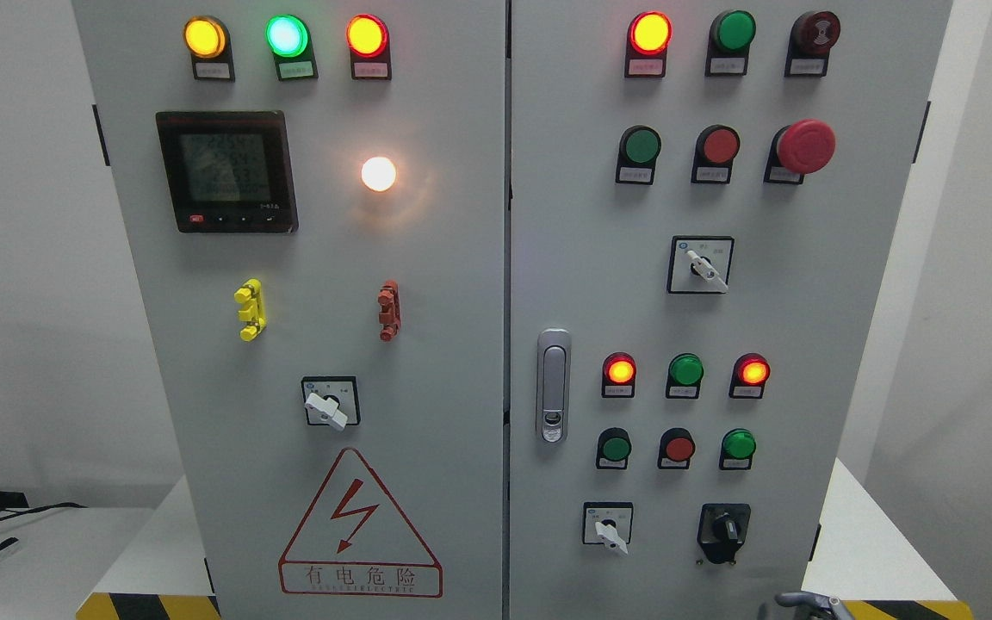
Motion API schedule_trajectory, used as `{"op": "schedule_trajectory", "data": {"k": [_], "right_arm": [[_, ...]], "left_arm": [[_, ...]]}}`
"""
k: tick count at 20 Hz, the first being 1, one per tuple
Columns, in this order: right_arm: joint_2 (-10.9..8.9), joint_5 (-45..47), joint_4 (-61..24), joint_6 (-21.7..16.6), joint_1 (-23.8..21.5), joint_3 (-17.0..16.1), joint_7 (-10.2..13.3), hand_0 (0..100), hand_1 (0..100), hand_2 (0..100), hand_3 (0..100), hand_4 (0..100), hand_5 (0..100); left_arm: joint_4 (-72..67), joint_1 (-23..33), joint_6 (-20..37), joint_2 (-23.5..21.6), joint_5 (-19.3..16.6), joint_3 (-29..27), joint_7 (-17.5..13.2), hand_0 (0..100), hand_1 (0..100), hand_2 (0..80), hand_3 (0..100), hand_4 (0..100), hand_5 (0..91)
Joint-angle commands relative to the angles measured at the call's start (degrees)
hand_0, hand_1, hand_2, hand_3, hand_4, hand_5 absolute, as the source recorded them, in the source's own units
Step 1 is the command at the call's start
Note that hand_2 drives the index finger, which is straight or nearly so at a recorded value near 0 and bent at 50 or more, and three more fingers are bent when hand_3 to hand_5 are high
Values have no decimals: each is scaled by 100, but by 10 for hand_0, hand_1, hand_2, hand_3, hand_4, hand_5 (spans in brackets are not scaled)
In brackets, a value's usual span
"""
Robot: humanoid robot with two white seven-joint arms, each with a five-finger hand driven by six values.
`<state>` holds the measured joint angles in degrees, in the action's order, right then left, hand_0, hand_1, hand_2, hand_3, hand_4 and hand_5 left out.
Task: Trip black knob to open circuit
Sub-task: 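Raise the right hand up toward the black rotary knob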
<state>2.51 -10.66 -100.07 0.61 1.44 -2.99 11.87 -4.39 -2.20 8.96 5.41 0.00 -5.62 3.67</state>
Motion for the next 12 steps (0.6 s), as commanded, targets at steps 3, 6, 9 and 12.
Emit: {"op": "schedule_trajectory", "data": {"k": [3, 6, 9, 12], "right_arm": [[100, 2, 277, 9, 243, 141, 0, 343, 571, 482, 915, 980, 999], [109, -15, 295, 9, 260, 53, 18, 333, 572, 457, 905, 978, 998], [100, -15, 330, 1, 278, 18, 35, 330, 573, 436, 887, 970, 999], [100, -15, 339, 1, 278, -26, 70, 326, 574, 411, 871, 964, 999]], "left_arm": [[0, 0, 0, 4, 26, 0, 2, 120, 389, 0, 0, 0, 0], [0, 0, 0, 4, 26, 0, 2, 120, 389, 0, 0, 0, 0], [0, 0, 0, 4, 26, 0, 2, 120, 389, 0, 0, 0, 0], [0, 0, 0, 4, 26, 0, 2, 120, 389, 0, 0, 0, 0]]}}
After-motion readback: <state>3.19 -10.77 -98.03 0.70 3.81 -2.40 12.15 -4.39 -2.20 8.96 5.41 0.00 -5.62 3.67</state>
